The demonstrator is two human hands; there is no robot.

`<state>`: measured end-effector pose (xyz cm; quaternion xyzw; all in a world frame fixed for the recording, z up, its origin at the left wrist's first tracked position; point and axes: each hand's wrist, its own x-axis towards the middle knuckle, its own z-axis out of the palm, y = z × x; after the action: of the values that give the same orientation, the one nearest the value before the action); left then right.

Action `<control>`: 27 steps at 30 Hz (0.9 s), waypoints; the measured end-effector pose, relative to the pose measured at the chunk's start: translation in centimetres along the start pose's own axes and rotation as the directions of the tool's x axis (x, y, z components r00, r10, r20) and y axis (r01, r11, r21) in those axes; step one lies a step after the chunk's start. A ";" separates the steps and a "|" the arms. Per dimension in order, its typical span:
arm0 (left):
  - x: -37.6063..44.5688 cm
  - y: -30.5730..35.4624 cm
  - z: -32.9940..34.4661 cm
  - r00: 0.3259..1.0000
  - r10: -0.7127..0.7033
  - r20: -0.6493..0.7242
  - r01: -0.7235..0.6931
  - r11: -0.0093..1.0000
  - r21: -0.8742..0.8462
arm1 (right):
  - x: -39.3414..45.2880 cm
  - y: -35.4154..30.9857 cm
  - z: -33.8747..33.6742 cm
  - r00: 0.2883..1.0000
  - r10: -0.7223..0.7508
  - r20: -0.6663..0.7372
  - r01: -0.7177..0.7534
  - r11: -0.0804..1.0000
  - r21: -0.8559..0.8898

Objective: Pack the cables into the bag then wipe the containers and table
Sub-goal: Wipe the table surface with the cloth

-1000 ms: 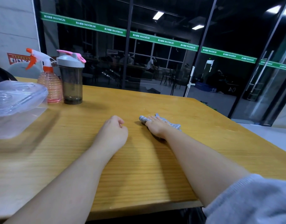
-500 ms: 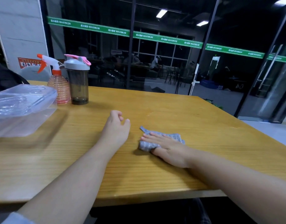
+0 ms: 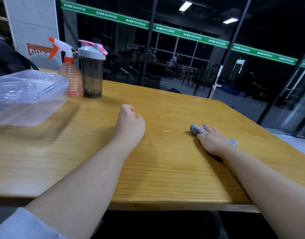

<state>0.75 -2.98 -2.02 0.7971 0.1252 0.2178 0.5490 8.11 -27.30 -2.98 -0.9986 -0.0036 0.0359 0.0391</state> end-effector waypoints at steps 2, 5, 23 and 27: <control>0.2 0.1 0.0 1.000 -0.015 -0.011 0.015 1.000 -0.022 | 0.7 -1.4 0.2 0.999 0.043 -0.002 -0.043 0.999 0.015; 0.2 0.2 0.1 1.000 -0.014 -0.026 0.013 0.999 -0.040 | 1.3 -3.7 0.3 0.999 0.046 0.014 -0.046 0.998 0.034; 0.1 0.2 0.1 0.976 0.175 -0.130 -0.180 0.983 -0.028 | -6.2 -14.5 1.8 0.814 -0.581 0.009 0.580 0.812 0.066; -0.4 0.1 0.7 0.939 0.332 -0.093 -0.327 0.943 0.065 | -8.7 -9.9 1.0 0.808 -0.586 0.067 0.580 0.810 0.086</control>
<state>0.71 -3.74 -2.20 0.8078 0.0233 0.3441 0.4781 -0.64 -17.41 -2.57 -0.9450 -0.3104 0.0671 0.0785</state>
